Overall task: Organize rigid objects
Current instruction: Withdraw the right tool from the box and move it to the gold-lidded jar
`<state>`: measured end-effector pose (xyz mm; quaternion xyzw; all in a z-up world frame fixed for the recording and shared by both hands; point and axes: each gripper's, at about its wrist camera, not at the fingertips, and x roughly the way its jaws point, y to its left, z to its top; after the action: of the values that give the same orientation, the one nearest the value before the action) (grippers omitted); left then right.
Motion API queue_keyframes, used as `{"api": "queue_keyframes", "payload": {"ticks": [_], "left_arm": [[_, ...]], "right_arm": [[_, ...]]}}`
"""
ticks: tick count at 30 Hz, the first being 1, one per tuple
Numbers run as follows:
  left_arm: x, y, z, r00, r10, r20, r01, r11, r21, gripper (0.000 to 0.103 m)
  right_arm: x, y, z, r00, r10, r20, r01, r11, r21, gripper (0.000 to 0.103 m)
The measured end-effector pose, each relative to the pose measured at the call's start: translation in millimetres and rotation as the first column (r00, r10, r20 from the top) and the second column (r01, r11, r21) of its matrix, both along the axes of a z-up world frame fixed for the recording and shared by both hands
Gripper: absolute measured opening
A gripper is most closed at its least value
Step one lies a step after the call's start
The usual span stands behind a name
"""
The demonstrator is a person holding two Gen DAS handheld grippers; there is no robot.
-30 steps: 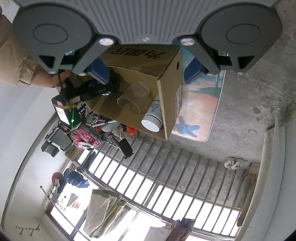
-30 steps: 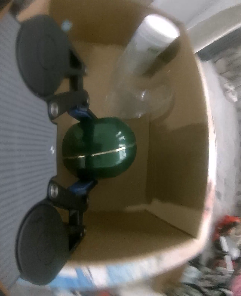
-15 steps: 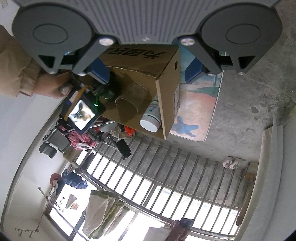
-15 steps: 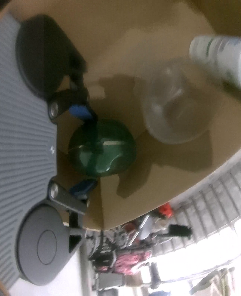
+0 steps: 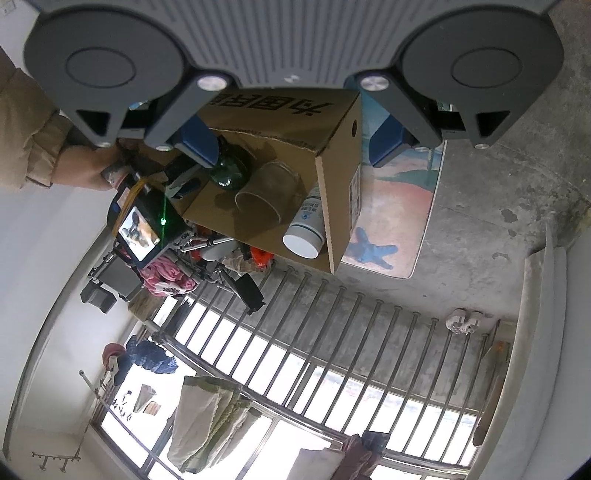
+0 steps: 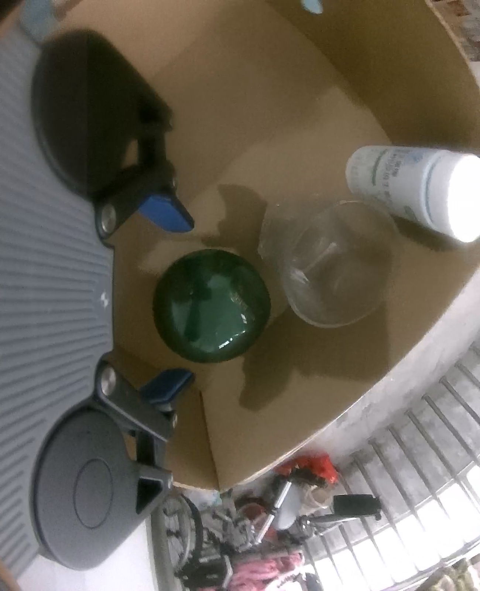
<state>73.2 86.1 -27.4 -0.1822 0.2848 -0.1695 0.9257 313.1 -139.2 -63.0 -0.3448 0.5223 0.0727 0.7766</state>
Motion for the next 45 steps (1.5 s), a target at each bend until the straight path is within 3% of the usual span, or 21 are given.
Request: {"api": "queue_keyframes", "payload": {"ticks": [5, 10, 14, 18, 23, 25, 28, 33, 37, 40, 45], "left_arm": [[1, -1, -2, 1.0, -0.002, -0.003, 0.002, 1.0, 0.009, 0.089], [1, -1, -5, 1.0, 0.006, -0.016, -0.005, 0.999, 0.036, 0.089], [-2, 0, -6, 0.999, 0.021, -0.025, -0.02, 0.998, 0.051, 0.089], [-8, -1, -7, 0.999, 0.035, -0.024, -0.033, 0.996, 0.083, 0.089], [-22, -4, -6, 0.999, 0.035, 0.011, -0.036, 0.989, 0.144, 0.089], [-30, -6, -5, 0.999, 0.02, 0.027, -0.024, 0.987, 0.159, 0.09], [-42, -13, -5, 0.999, -0.027, 0.046, 0.018, 0.982, 0.188, 0.092], [-61, -37, -18, 0.992, -0.119, 0.034, 0.105, 0.953, 0.286, 0.093], [-64, -57, -41, 0.987, -0.159, -0.02, 0.155, 0.923, 0.353, 0.093], [-61, -66, -59, 0.985, -0.163, -0.049, 0.17, 0.908, 0.383, 0.093], [-56, -79, -81, 0.986, -0.163, -0.037, 0.162, 0.878, 0.451, 0.092]], "right_arm": [[2, -5, 5, 0.996, -0.09, 0.009, 0.088, 0.987, 0.134, 0.081], [14, -29, 1, 0.981, -0.195, 0.017, 0.19, 0.97, 0.154, 0.084], [12, -38, -2, 0.974, -0.219, 0.055, 0.213, 0.973, 0.09, 0.084], [5, -43, -1, 0.973, -0.219, 0.08, 0.21, 0.973, 0.1, 0.084], [-39, -59, 50, 0.962, -0.225, 0.152, 0.173, 0.94, 0.295, 0.084], [-76, -66, 82, 0.953, -0.233, 0.193, 0.141, 0.906, 0.398, 0.085], [-138, -84, 118, 0.939, -0.245, 0.243, 0.069, 0.824, 0.562, 0.085], [-239, -98, 138, 0.923, -0.263, 0.28, -0.029, 0.679, 0.734, 0.084], [-296, -106, 114, 0.935, -0.274, 0.226, -0.057, 0.512, 0.857, 0.083], [-318, -97, 83, 0.947, -0.265, 0.183, -0.048, 0.443, 0.895, 0.074], [-310, -77, 26, 0.962, -0.264, 0.067, 0.038, 0.376, 0.926, 0.052]]}}
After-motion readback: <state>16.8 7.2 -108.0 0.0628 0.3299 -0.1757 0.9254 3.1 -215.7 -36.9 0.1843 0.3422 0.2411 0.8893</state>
